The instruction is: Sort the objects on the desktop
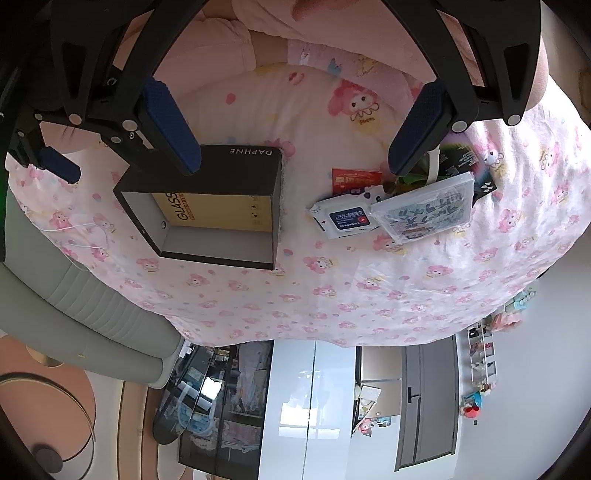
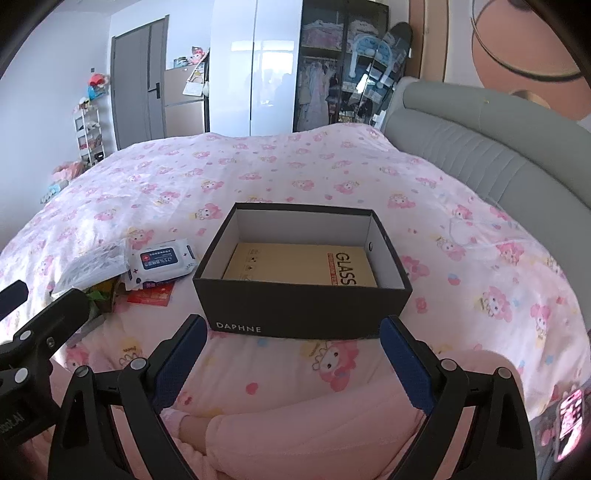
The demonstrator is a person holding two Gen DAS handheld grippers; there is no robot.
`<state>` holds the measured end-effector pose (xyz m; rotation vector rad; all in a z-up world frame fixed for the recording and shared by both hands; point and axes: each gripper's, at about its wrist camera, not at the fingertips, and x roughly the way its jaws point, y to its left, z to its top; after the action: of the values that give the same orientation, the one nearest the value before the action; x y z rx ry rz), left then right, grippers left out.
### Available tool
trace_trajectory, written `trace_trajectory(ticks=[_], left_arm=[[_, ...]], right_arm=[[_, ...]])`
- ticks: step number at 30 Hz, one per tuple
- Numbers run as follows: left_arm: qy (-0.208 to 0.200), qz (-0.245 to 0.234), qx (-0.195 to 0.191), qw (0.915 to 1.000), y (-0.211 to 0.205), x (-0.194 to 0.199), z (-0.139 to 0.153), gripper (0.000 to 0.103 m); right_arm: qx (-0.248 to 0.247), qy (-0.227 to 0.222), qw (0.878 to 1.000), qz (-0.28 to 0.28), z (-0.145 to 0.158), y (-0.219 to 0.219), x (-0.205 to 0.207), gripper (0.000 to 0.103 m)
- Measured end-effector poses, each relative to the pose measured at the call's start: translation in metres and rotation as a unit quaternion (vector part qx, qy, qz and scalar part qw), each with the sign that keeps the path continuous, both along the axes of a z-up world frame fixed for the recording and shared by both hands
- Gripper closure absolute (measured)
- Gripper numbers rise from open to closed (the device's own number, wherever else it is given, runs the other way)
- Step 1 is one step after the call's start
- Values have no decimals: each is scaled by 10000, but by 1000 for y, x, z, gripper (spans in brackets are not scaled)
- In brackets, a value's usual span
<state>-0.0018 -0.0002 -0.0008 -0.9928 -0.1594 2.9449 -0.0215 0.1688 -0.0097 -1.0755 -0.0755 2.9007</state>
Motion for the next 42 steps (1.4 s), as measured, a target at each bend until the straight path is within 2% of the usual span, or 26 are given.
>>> trace_trajectory(ticks=[3, 4, 5, 11, 15, 20, 24, 27, 29, 32, 34, 39, 42], left_arm=[[-110, -76, 117, 9998, 0, -5, -3, 0], [-268, -102, 154, 9995, 0, -11, -6, 0], [-206, -131, 265, 9994, -4, -9, -9, 0], [-195, -138, 225, 9995, -26, -15, -3, 0], [-193, 148, 327, 9992, -64, -21, 2, 1], [-295, 751, 829, 9933, -138, -53, 1, 1], [-548, 1293, 1506, 9786, -202, -95, -23, 1], [-786, 1699, 1914, 9635, -233, -117, -49, 4], [-978, 2020, 2238, 9484, -253, -128, -69, 8], [-1101, 2303, 2502, 9339, -271, -133, -97, 14], [-1173, 2481, 2663, 9240, -282, -136, -114, 14], [-2031, 2518, 3114, 8935, -296, -155, -163, 28], [-2033, 2511, 3103, 8941, -294, -156, -164, 30]], right_arm=[[8, 109, 9996, 257, 0, -4, -5, 8], [11, 145, 9993, 343, 0, -5, -6, 8], [14, 181, 9989, 428, 0, -7, -8, 8], [-12, 388, 9946, 967, 0, -17, -18, 8], [-334, 447, 9869, 1514, 4, -37, -39, 8], [-622, 543, 9719, 2205, 17, -82, -73, 8], [-722, 146, 9622, 2621, 12, -132, -122, 8], [-953, -641, 9547, 2746, -15, -162, -162, 9], [-1080, -1198, 9460, 2812, -37, -178, -185, 9], [-1062, -1959, 9318, 2866, -76, -200, -216, 9], [-1027, -2209, 9275, 2834, -91, -205, -229, 9], [-1177, -2682, 9227, 2506, -118, -211, -261, 9], [-1106, -2800, 9199, 2512, -125, -219, -269, 9]])
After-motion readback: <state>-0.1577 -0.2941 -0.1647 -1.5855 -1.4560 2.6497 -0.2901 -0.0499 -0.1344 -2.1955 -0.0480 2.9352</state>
